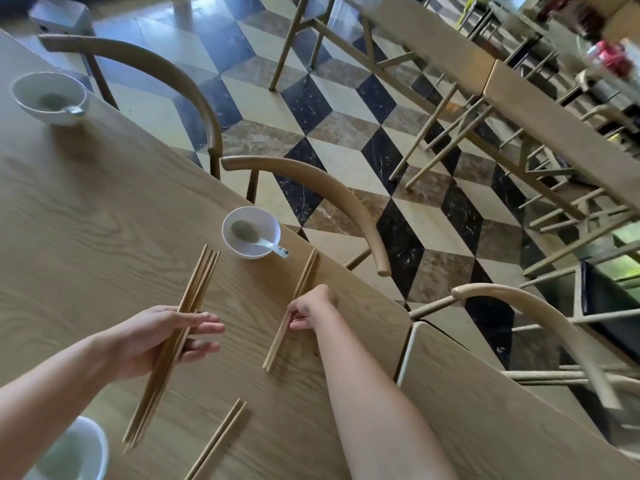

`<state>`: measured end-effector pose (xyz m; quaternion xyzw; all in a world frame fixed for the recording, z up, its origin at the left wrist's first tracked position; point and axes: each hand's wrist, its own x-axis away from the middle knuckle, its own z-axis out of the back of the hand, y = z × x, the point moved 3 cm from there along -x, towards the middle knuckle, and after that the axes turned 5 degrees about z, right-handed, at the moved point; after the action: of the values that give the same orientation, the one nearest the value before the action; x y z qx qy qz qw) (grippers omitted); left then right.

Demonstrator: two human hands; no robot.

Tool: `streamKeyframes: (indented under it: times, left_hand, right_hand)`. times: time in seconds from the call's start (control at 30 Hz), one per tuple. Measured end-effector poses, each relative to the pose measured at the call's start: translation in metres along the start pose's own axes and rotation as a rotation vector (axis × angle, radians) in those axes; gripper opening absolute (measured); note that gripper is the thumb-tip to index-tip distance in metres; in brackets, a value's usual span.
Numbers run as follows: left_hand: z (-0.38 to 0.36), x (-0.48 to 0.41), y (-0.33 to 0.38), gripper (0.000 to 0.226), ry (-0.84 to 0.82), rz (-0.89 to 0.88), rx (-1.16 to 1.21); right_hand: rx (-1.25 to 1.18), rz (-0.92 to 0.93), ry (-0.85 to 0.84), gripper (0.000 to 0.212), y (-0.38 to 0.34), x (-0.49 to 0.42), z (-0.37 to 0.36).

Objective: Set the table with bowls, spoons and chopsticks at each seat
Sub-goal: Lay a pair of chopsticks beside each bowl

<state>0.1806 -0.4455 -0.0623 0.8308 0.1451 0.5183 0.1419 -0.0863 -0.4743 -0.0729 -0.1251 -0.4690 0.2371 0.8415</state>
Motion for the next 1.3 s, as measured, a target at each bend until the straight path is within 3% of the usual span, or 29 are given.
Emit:
streamKeyframes:
  times: [0.23,0.33,0.5,0.77,0.9,1.03,1.3]
  left_hand:
    - [-0.001,-0.001,0.001,0.056,-0.005,0.0,-0.001]
    - [0.001,0.001,-0.001,0.058,-0.003,0.004,-0.011]
    - [0.006,0.002,-0.001,0.056,0.002,0.004,-0.012]
    - [0.007,0.005,0.0,0.052,-0.003,0.008,-0.007]
    - [0.009,0.005,0.0,0.047,0.01,0.011,-0.005]
    - [0.012,0.003,-0.003,0.025,0.05,0.015,0.008]
    - [0.01,0.009,-0.006,0.022,0.088,0.029,-0.021]
  right_hand:
    - [0.113,0.133,0.142,0.031,0.0,0.007,-0.005]
    - [0.115,0.164,0.181,0.023,0.003,0.008,-0.011]
    - [0.064,0.129,0.167,0.006,0.004,0.012,-0.016]
    - [-0.194,-0.004,0.17,0.02,0.007,0.019,-0.021]
    - [-0.089,0.033,0.194,0.018,0.005,0.022,-0.02]
    - [-0.011,0.066,0.216,0.019,0.006,0.019,-0.02]
    - [-0.114,0.064,0.253,0.022,0.01,0.018,-0.021]
